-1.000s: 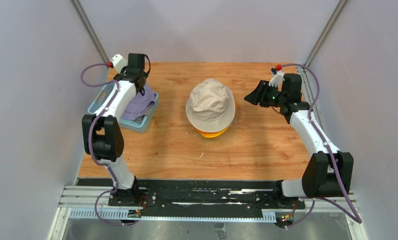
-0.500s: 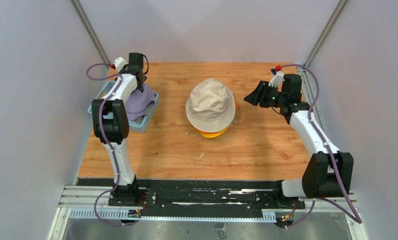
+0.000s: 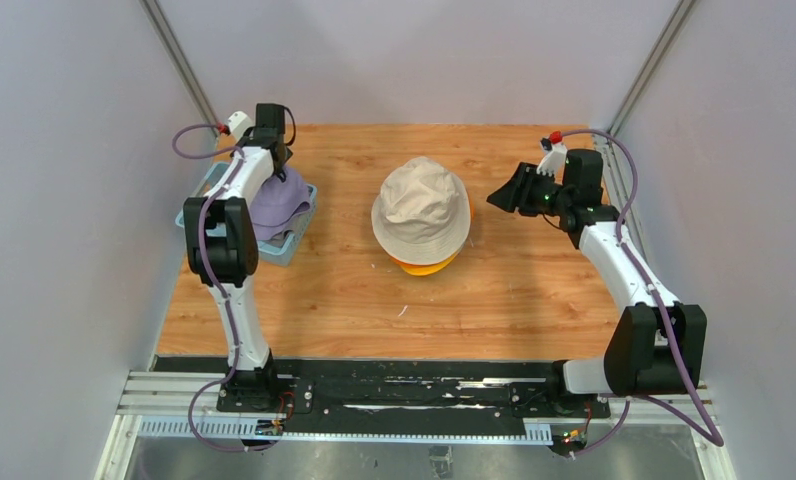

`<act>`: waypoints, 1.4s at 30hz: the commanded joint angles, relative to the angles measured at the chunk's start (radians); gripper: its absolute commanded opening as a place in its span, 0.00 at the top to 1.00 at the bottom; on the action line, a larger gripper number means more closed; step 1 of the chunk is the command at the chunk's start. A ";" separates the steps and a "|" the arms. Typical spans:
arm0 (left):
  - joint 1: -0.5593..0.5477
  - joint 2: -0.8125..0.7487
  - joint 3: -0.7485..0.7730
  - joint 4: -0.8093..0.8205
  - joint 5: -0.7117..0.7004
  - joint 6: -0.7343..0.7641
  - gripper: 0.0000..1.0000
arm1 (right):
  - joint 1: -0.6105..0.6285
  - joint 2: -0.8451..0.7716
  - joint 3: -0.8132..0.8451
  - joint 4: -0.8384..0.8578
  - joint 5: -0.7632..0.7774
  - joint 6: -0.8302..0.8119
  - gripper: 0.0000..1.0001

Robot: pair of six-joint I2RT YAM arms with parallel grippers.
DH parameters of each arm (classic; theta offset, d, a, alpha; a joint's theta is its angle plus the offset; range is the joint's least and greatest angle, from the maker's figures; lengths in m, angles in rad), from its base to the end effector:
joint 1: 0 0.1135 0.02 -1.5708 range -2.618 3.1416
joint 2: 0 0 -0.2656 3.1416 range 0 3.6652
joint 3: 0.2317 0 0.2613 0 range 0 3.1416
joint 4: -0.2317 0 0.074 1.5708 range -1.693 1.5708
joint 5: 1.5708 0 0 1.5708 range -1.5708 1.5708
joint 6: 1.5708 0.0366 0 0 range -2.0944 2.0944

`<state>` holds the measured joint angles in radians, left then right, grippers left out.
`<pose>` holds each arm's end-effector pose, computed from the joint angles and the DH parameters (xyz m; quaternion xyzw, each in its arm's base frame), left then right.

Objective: Stack the hats

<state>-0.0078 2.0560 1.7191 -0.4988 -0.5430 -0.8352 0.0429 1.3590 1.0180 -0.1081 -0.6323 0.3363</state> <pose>0.4745 0.0152 0.2429 -0.4496 0.7845 0.0867 0.4183 0.3159 0.0352 0.2997 -0.0459 0.8204 0.3538 0.4469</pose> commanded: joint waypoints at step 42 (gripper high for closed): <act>-0.014 -0.911 -0.558 0.586 0.408 -0.032 1.00 | -0.008 -0.012 -0.015 0.046 -0.042 0.010 0.55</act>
<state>-0.0174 1.2072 1.1831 -0.0910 -0.2832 -0.8646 0.0429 1.3594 1.0161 -0.0795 -0.6632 0.3439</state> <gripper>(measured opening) 0.032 0.454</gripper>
